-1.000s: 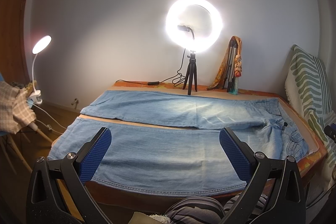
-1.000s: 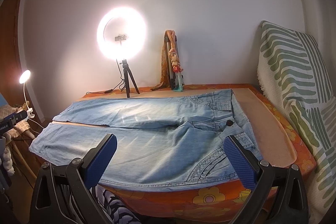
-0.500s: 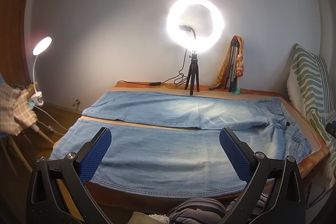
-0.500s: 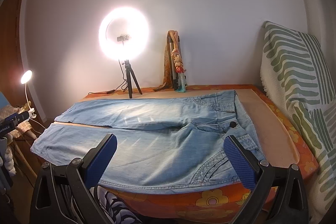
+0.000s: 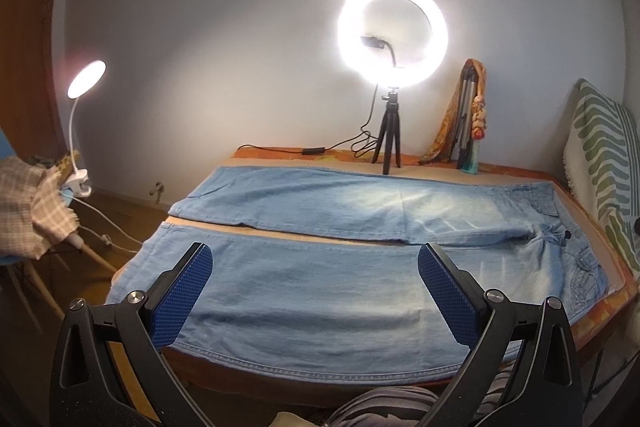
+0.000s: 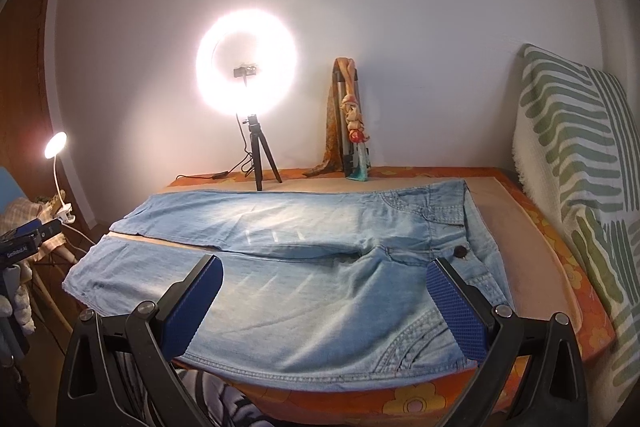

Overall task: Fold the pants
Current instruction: 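Lower both open grippers toward the seam edge of the jeans leg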

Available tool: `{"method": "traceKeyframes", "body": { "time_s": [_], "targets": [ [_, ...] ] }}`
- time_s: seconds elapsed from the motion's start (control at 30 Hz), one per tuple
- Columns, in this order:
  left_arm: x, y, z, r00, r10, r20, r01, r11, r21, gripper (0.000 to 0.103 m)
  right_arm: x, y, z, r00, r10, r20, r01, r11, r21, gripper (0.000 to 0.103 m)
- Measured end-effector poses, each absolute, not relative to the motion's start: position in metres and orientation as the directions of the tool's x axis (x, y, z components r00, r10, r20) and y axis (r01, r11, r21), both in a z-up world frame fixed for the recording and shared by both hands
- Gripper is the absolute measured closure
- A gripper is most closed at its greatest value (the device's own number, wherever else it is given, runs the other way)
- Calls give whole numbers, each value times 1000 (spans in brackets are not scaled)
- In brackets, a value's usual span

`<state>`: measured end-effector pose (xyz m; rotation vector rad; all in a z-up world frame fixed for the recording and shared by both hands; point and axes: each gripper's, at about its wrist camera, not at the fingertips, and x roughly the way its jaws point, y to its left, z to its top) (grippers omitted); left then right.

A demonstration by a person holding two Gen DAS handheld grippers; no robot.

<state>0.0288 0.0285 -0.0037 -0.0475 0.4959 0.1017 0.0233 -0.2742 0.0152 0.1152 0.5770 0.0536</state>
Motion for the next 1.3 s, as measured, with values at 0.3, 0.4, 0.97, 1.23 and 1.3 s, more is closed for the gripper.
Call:
{"method": "traceKeyframes", "body": {
  "time_s": [0.3, 0.4, 0.97, 1.23, 1.3],
  "targets": [
    [57, 71, -4, 859, 116, -499, -124, 992, 17, 1, 78, -272, 44, 829, 144, -540, -122, 990, 77, 0],
    [74, 85, -4, 851, 123, -510, -126, 992, 29, 1, 106, -268, 52, 818, 161, -553, -160, 986, 50, 0],
    [209, 155, -24, 769, 88, -633, -123, 992, -12, 3, 301, -247, 24, 693, 298, -656, -349, 935, 57, 6],
    [279, 163, -53, 702, 19, -711, -100, 992, -72, 14, 391, -213, -48, 544, 340, -767, -466, 883, 60, 34],
    [294, 157, -61, 691, 26, -723, -92, 994, -52, 14, 406, -205, -66, 509, 350, -786, -490, 869, 69, 41]
  ]
}}
